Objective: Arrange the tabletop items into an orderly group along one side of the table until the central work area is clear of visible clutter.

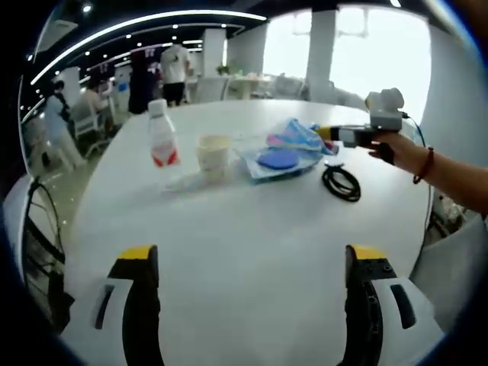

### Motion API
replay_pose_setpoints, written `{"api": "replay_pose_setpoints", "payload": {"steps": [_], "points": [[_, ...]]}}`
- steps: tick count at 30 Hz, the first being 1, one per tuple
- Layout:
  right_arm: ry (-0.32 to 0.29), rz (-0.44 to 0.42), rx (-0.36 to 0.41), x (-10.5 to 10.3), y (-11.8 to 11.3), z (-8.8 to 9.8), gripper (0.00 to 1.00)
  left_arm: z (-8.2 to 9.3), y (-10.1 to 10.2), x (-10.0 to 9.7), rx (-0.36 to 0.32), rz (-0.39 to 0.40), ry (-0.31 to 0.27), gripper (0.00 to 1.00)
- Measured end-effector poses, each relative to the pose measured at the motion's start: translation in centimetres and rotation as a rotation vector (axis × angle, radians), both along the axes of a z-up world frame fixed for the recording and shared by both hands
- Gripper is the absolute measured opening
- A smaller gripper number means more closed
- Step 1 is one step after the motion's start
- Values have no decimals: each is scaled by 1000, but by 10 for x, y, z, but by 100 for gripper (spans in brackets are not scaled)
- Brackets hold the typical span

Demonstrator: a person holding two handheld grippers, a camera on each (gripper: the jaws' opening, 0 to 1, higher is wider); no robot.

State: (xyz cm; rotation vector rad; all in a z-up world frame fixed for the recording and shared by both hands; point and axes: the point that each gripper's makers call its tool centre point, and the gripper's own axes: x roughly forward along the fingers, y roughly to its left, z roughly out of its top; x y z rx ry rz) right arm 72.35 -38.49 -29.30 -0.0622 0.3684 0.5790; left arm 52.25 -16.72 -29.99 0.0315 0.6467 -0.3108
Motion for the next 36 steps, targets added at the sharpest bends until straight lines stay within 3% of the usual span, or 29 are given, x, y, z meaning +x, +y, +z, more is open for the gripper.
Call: {"api": "replay_pose_setpoints", "payload": {"steps": [7,16,27,36], "points": [[-1,-64,-11,14,-36,-1,1,-2,-2,-1,4,-12,8,99],[-21,-155,-95,30,-93,-6,1,-8,2,-3,56,-18,29,99],[-54,-264,-225,46,-157,-11,1,-12,3,-2,39,-10,37,99],[-48,-334,-200,56,-183,-20,2,-16,4,-3,40,-7,55,99]]}}
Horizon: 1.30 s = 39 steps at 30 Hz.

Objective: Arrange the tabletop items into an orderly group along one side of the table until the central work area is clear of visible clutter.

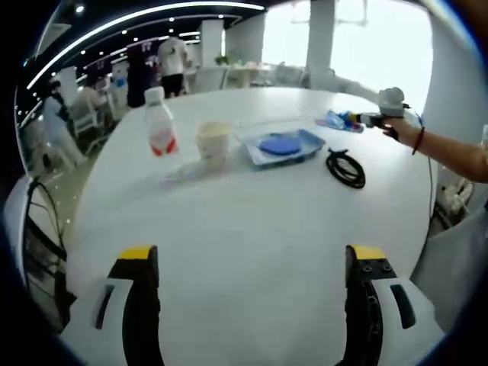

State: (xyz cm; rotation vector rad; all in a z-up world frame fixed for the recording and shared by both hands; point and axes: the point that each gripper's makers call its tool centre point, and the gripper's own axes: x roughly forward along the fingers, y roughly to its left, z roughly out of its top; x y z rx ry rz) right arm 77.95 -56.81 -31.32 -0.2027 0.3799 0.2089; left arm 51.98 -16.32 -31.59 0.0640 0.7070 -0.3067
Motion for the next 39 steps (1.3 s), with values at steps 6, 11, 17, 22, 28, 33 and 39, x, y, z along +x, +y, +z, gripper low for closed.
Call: {"api": "replay_pose_setpoints", "payload": {"steps": [6,11,17,22,28,33,39], "points": [[-9,-20,-28,8,-6,-6,2,4,1,6,15,1,-38,99],[-12,-17,-32,16,-5,-12,2,8,1,9,11,1,-58,99],[-3,-1,-30,21,-1,-21,2,4,3,8,16,5,-46,99],[2,16,-70,23,-3,-30,2,3,7,9,29,15,-52,99],[14,-1,-86,24,-10,-40,3,0,6,8,26,11,-38,99],[17,4,-104,24,-13,-45,3,-1,3,7,27,7,-34,99],[-12,-43,-43,30,-15,-40,5,-2,2,7,26,5,-29,99]]}}
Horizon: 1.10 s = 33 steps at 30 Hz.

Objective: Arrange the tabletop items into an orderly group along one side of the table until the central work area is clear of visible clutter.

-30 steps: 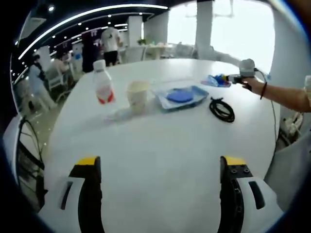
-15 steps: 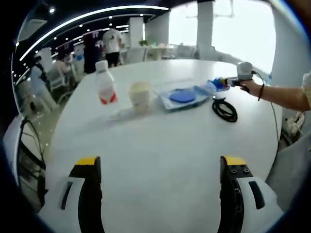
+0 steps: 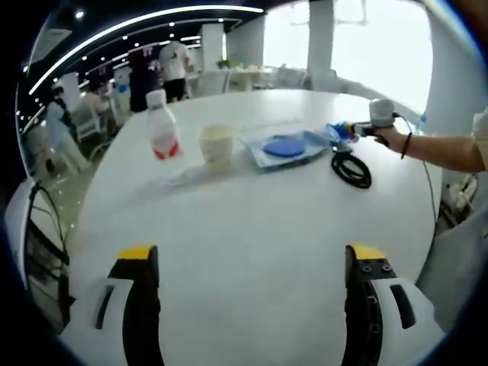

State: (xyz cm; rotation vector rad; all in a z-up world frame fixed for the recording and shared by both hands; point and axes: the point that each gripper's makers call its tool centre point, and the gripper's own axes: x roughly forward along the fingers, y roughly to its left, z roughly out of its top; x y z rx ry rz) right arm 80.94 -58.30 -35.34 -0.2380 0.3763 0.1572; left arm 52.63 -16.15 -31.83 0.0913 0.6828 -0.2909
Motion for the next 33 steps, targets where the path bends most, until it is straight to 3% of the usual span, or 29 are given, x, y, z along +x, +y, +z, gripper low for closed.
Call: {"api": "replay_pose_setpoints", "payload": {"steps": [3,7,12,17,20,29,33], "points": [[-18,17,-46,3,1,3,6,0,-1,0,-2,-3,4,99],[-8,6,2,3,2,2,9,1,-2,0,-10,-5,0,99],[6,-6,5,1,-1,1,15,1,-1,0,-11,-2,-2,99],[13,-49,110,0,-4,5,25,1,-3,0,-11,-11,0,99],[26,-64,125,-2,-7,3,32,2,-4,0,-10,-15,-2,99],[68,-85,152,-19,-12,7,39,6,-2,0,-14,-10,-10,99],[78,-66,198,-30,-7,14,52,10,-1,1,-22,-6,-21,99]]}}
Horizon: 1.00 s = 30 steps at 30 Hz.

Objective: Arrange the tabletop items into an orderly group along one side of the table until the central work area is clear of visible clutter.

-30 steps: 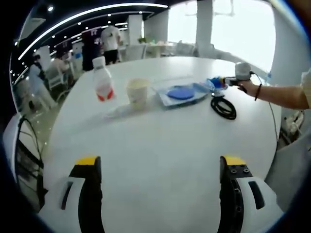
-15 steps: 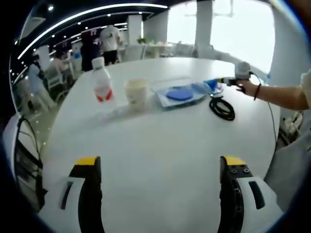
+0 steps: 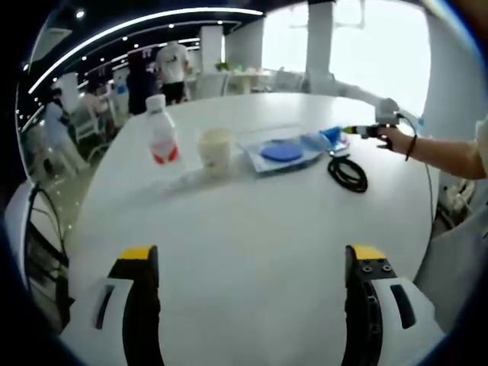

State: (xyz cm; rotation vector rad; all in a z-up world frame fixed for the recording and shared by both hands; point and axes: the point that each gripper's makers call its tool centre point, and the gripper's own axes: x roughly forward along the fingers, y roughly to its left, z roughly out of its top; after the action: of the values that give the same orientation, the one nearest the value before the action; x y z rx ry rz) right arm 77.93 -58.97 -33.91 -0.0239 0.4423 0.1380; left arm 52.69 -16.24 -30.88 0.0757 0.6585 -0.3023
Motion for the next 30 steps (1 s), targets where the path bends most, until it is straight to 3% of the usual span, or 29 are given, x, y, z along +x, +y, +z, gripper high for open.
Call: {"api": "replay_pose_setpoints", "payload": {"steps": [14,24,30], "points": [[2,174,75,-55,46,38,94,10,-6,0,-29,-15,-25,99],[-10,332,115,-117,87,70,99,16,-8,0,-34,-23,-48,99],[17,408,131,-151,106,77,99,21,-10,-1,-46,-25,-60,99]]}}
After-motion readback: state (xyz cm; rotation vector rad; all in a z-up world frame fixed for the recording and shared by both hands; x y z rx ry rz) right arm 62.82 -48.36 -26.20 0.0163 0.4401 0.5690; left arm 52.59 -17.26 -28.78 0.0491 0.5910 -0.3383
